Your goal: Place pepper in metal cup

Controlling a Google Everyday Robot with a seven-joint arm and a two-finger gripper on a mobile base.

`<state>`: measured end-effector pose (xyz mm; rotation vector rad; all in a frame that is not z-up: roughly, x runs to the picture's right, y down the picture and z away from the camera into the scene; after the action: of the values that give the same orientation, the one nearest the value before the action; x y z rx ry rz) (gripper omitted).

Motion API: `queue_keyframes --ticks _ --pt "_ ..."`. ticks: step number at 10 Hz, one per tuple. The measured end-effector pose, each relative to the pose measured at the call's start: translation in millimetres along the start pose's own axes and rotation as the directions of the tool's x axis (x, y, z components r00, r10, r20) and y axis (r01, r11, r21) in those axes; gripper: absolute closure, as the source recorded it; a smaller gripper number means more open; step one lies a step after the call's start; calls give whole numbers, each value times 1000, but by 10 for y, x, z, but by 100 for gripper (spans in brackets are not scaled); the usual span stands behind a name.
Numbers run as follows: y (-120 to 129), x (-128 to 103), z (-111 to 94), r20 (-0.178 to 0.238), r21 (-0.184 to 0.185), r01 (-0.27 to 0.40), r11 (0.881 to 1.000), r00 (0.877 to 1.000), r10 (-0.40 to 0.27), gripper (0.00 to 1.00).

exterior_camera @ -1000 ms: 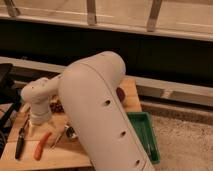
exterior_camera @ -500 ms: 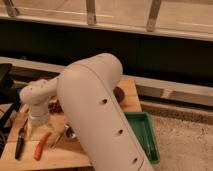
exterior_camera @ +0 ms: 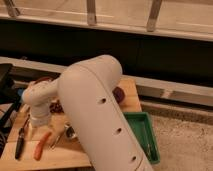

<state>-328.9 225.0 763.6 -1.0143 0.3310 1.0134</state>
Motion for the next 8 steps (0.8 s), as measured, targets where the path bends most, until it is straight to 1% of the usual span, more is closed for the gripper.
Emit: queue_keyframes --ticks 3,8 --pt "44 -2 85 -24 -12 12 1000 1000 -12 28" --pt "160 -8 362 -89 -48 30 998 995 -34 28"
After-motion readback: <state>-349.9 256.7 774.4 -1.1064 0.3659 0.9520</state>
